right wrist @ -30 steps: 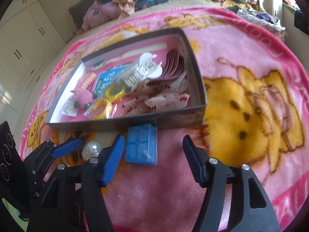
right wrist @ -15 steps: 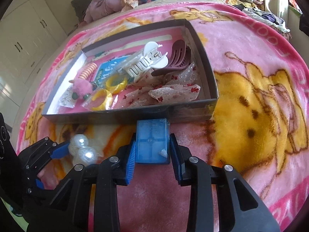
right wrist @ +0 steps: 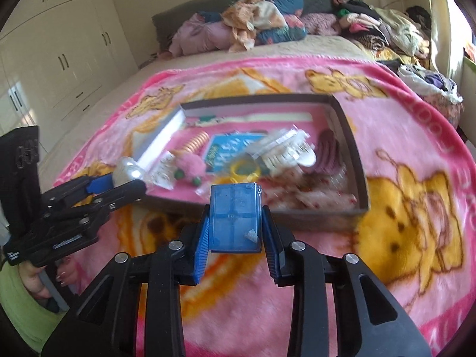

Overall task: Organize jewelry
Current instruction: 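Carry the pearl clip and blue case into the box and open both tools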

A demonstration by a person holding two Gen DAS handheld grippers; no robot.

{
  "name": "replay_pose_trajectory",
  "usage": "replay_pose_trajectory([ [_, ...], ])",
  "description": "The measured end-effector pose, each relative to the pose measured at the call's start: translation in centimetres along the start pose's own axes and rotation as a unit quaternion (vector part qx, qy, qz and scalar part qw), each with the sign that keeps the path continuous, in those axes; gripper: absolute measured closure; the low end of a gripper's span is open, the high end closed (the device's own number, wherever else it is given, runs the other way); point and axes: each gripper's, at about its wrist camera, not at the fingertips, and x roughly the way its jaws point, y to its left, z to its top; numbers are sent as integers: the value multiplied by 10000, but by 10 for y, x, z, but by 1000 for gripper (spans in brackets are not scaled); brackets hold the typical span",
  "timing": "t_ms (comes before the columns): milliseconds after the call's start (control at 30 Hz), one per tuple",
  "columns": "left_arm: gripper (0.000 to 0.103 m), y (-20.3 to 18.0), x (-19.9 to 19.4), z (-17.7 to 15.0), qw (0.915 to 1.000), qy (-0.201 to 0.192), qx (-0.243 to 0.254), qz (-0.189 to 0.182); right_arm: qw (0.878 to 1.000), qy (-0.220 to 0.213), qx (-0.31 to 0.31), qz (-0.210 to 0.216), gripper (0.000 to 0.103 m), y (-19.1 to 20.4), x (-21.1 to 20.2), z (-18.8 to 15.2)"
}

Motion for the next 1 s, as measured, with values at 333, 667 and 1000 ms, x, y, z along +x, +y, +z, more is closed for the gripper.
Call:
replay_pose_trajectory([
  [333, 66, 22, 15, 12, 9991, -33, -287, 295, 9994, -50, -272, -205, 72, 17, 24, 26],
  [667, 66, 24, 36, 12, 9986, 128, -302, 412, 9986, 173, -214, -441, 72, 3, 58, 36],
  [1000, 66, 23, 44, 10, 9984, 195, -291, 434, 9989, 235, 107, -394, 72, -15, 63, 28],
])
